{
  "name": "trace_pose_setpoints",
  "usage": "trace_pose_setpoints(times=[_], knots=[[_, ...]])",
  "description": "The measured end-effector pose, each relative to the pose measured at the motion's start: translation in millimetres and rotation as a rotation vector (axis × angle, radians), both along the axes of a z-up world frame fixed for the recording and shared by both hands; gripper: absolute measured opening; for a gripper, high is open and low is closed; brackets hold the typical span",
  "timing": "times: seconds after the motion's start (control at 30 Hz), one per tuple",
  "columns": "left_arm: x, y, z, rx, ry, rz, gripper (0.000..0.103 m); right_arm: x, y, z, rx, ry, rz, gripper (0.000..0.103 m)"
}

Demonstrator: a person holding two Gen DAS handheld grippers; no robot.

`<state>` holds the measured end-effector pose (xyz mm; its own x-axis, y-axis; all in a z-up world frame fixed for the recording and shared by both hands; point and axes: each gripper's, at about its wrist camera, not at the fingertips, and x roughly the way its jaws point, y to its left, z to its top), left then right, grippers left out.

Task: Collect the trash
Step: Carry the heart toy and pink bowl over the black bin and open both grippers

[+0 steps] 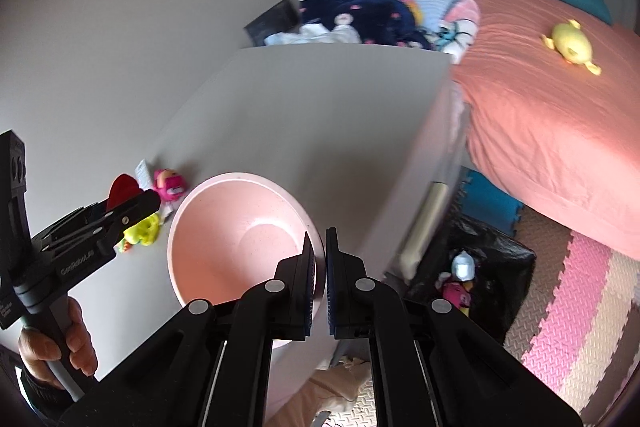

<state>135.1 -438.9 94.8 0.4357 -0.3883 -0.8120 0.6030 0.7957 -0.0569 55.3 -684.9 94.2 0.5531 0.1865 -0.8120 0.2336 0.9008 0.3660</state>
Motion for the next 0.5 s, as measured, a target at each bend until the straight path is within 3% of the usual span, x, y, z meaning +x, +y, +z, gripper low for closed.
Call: trace_pose_setpoints(times=[0.3, 0.5], knots=[[-52.0, -93.8, -24.4, 0.039, 0.040, -0.195, 0.047, -52.3, -97.0, -17.1, -0.002, 0.045, -0.165, 0.006], [-95.9, -151.9, -50.9, 0.100, 0.064, -0.336, 0.047, -88.3, -156.1, -44.8, 0.027, 0.109, -0.279, 0.006]])
